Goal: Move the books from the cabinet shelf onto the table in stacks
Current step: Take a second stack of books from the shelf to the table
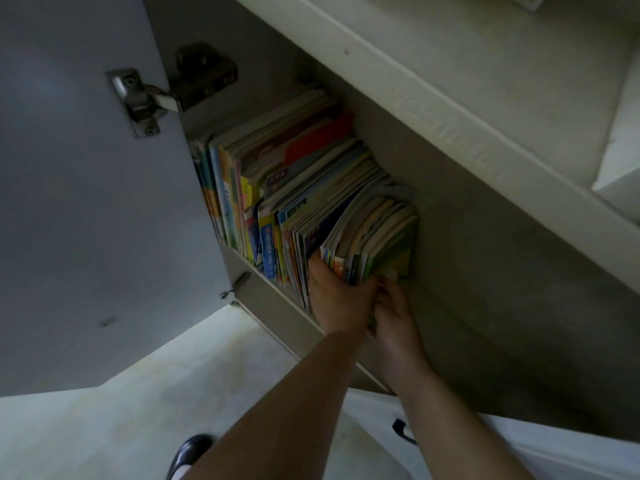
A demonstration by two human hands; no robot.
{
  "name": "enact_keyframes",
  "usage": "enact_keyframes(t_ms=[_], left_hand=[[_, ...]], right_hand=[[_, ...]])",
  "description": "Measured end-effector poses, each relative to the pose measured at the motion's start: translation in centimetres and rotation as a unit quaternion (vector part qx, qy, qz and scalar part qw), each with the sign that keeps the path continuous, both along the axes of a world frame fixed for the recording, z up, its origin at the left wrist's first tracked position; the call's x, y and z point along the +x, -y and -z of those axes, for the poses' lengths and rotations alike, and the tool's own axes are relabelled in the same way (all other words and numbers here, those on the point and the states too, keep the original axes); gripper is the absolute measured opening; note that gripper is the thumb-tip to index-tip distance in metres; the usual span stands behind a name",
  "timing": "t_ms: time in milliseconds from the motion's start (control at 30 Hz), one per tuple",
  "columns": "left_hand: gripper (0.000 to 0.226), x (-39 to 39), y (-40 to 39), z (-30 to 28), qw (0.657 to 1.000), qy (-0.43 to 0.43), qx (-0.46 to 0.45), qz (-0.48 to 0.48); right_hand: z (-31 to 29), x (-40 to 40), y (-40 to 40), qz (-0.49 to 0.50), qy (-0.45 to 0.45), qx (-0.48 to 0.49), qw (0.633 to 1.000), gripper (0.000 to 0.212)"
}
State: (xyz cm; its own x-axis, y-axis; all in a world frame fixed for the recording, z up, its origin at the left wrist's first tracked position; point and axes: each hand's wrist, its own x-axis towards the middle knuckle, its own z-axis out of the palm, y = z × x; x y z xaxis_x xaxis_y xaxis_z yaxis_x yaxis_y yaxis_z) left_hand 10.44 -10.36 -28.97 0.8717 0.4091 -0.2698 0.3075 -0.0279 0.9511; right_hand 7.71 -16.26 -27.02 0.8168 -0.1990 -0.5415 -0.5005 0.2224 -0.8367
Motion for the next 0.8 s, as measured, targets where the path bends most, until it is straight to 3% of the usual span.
enact_keyframes(t_ms=[300, 533, 567, 733, 800], left_hand=[[0.064, -1.8, -2.8, -1.8, 0.998, -0.005, -0.035, 0.043], [0.065, -4.3, -7.8, -5.5, 0.991, 0.003, -0.115, 0.063], [0.066, -4.5, -8.6, -6.3, 0.99, 0.012, -0.125, 0.068], [0.077, -5.1, -13.8, -10.1, 0.976, 0.007, -0.187, 0.114], [0.085, -5.5, -15.9, -11.6, 0.968, -0.015, -0.196, 0.158]], right_hand=[[-1.9, -3.4, -0.1, -0.085, -0.003, -0.142, 0.986, 0.049], [-5.0, -4.8, -1.0, -0.108, -0.006, -0.152, 0.982, 0.027], [-5.2, -4.7, -0.8, -0.085, -0.013, -0.161, 0.983, 0.029], [-8.2, -3.7, -0.2, -0.037, -0.046, -0.174, 0.983, 0.087], [-9.3, -3.9, 0.0, -0.064, -0.043, -0.126, 0.989, 0.077]])
